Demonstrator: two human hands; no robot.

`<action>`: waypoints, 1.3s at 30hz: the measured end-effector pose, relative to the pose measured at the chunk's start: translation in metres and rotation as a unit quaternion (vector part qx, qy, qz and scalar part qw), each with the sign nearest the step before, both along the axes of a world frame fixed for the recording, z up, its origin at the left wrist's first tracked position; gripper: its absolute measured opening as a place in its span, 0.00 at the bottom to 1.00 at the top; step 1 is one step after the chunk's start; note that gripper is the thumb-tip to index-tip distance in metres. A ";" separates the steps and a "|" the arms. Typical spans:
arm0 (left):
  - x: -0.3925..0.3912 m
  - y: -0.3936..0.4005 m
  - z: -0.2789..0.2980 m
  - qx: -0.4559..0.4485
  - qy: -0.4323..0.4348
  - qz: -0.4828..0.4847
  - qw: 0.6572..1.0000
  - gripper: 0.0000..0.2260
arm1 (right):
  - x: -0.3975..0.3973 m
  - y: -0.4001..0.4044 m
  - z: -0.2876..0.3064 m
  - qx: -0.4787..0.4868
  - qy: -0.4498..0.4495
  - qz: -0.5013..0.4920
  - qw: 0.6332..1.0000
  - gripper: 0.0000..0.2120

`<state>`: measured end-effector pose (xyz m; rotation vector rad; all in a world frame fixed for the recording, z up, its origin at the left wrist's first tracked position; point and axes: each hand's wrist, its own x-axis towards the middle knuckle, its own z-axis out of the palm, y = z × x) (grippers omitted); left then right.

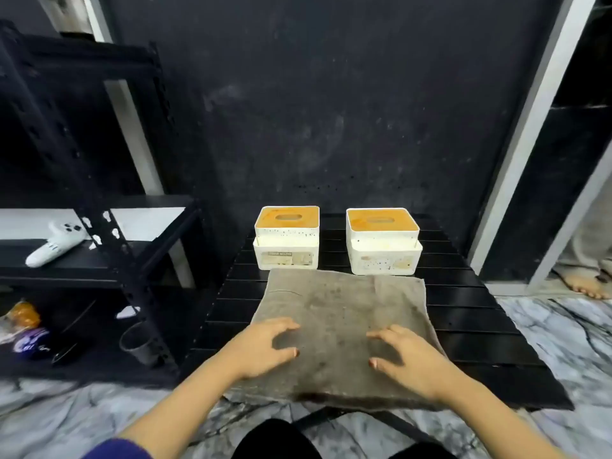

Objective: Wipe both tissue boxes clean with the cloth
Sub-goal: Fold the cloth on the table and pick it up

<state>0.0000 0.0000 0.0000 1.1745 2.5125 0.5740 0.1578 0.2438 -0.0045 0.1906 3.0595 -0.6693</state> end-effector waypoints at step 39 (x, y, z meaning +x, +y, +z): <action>0.014 -0.056 -0.023 0.257 -0.045 0.195 0.945 0.13 | 0.065 0.043 -0.016 -0.247 0.126 -0.193 0.941 0.10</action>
